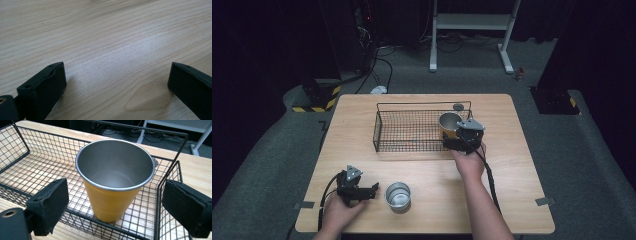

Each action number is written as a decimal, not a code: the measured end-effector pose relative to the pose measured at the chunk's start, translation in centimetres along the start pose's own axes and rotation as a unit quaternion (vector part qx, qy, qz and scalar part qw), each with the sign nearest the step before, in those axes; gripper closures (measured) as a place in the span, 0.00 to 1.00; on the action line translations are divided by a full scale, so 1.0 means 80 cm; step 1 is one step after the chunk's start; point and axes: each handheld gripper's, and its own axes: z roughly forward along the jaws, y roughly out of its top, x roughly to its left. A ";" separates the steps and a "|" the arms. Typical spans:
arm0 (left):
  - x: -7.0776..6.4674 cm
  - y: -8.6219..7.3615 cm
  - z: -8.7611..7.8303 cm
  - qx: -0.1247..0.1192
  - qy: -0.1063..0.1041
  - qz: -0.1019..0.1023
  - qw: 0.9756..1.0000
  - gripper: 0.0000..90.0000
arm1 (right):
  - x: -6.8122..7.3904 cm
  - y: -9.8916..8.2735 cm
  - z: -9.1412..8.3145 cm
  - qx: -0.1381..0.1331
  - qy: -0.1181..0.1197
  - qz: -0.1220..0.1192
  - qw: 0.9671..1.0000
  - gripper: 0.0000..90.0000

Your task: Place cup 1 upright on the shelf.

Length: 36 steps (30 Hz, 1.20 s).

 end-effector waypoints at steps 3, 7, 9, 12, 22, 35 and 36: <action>0.000 0.000 0.000 0.000 0.000 0.000 1.000 0.02 | 0.000 -0.002 -0.005 -0.002 0.001 0.000 1.000 0.08; 0.000 0.000 0.000 0.000 0.000 0.000 1.000 0.02 | 0.000 -0.007 -0.014 -0.008 0.005 -0.001 1.000 0.08; 0.000 0.000 0.000 0.000 0.000 0.000 1.000 0.02 | 0.001 -0.011 -0.019 -0.009 0.007 0.002 1.000 0.08; 0.000 0.000 0.000 0.000 0.000 0.000 1.000 0.02 | 0.000 -0.016 -0.025 -0.008 0.008 0.005 1.000 0.08; 0.000 0.000 0.000 0.000 0.000 0.000 1.000 0.02 | -0.006 -0.037 -0.051 -0.023 0.007 0.004 1.000 0.08; 0.000 0.001 0.001 0.000 0.000 0.002 1.000 0.02 | -0.019 -0.071 -0.089 -0.018 0.009 0.001 1.000 0.09; 0.000 0.001 0.001 0.000 0.000 0.002 1.000 0.02 | -0.020 -0.074 -0.092 -0.014 0.010 0.003 1.000 0.09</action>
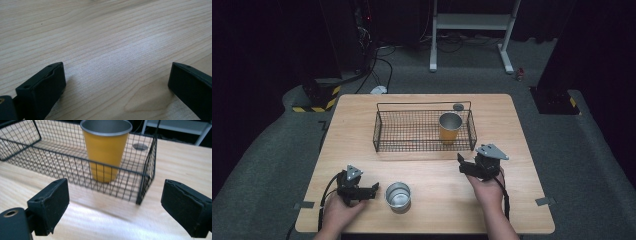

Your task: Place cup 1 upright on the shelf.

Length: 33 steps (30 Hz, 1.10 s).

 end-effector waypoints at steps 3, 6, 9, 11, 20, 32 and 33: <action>0.000 0.000 0.000 0.000 0.000 0.001 1.000 0.02 | -0.002 -0.011 -0.008 0.007 -0.005 -0.002 1.000 0.09; 0.000 0.000 0.000 0.000 0.000 0.001 1.000 0.02 | -0.006 -0.021 -0.014 0.014 -0.008 -0.002 1.000 0.10; 0.000 0.000 0.000 0.000 0.000 0.001 1.000 0.02 | -0.011 -0.035 -0.019 0.033 -0.014 0.004 0.999 0.10; 0.000 0.000 0.000 0.000 0.000 0.000 1.000 0.02 | -0.015 -0.045 -0.022 0.043 -0.017 0.005 0.999 0.10; 0.000 0.000 0.000 -0.002 0.001 -0.002 1.000 0.02 | -0.033 -0.088 -0.022 0.123 -0.027 0.008 0.992 0.12; -0.003 0.002 0.003 0.001 0.016 -0.018 1.000 0.00 | -0.044 -0.107 -0.027 0.144 -0.023 0.018 0.989 0.11; -0.003 0.002 0.003 0.001 0.015 -0.020 1.000 0.00 | -0.044 -0.107 -0.027 0.143 -0.022 0.018 0.989 0.11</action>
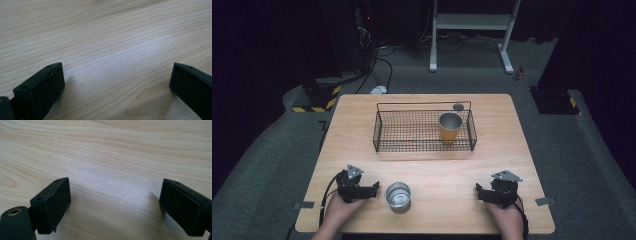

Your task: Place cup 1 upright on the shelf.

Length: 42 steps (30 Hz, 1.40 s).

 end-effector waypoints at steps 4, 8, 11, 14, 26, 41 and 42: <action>0.000 0.000 0.000 0.000 0.002 0.003 1.000 0.00 | 0.000 0.001 0.000 0.002 0.002 -0.003 1.000 0.11; 0.001 -0.002 -0.002 0.000 -0.003 0.009 1.000 0.01 | 0.001 0.000 0.001 0.000 0.000 -0.001 1.000 0.11; 0.006 0.001 -0.007 -0.005 -0.028 -0.015 0.999 0.04 | 0.003 0.001 0.001 0.001 -0.001 0.001 1.000 0.11; 0.010 0.006 -0.018 -0.033 -0.050 -0.024 0.998 0.05 | 0.004 0.002 0.002 0.001 0.004 -0.002 1.000 0.11; 0.009 0.009 -0.034 -0.048 -0.086 0.021 0.995 0.01 | 0.004 0.002 0.003 0.002 0.004 0.001 1.000 0.10; 0.000 0.019 -0.060 -0.088 -0.085 0.021 0.992 0.00 | 0.005 0.003 0.004 0.000 0.000 0.002 1.000 0.10; 0.001 0.020 -0.062 -0.088 -0.087 0.019 0.992 0.00 | 0.005 0.003 0.004 0.000 0.000 0.002 1.000 0.10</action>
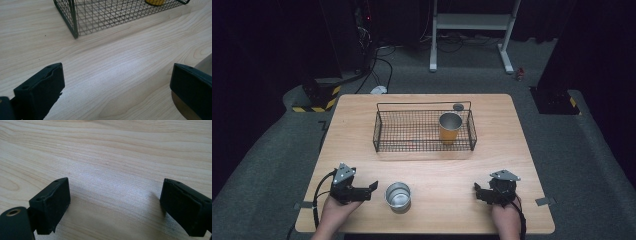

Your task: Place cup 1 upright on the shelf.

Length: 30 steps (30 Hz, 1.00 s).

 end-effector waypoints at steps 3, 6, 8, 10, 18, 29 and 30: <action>0.001 0.005 -0.002 -0.004 -0.006 -0.002 1.000 0.01 | 0.000 0.000 0.000 0.000 0.000 0.000 1.000 0.10; -0.001 0.009 -0.002 -0.001 -0.011 0.005 1.000 0.01 | 0.000 0.000 0.000 0.000 0.000 0.000 1.000 0.10; -0.002 0.012 -0.003 -0.004 -0.015 0.004 1.000 0.01 | 0.000 0.000 0.000 0.000 0.000 -0.001 1.000 0.10; -0.002 0.014 -0.006 -0.008 -0.021 0.001 1.000 0.01 | 0.000 0.000 0.000 0.000 0.000 -0.001 1.000 0.10; -0.011 0.022 -0.017 -0.026 -0.031 0.013 0.999 0.01 | 0.000 0.000 0.000 0.000 0.000 -0.001 1.000 0.10; -0.030 0.032 -0.023 -0.038 -0.046 0.020 0.998 0.01 | 0.000 0.000 0.000 0.000 0.000 -0.001 1.000 0.10; -0.032 0.033 -0.024 -0.040 -0.048 0.022 0.998 0.01 | 0.000 0.000 0.000 0.000 0.000 -0.001 1.000 0.10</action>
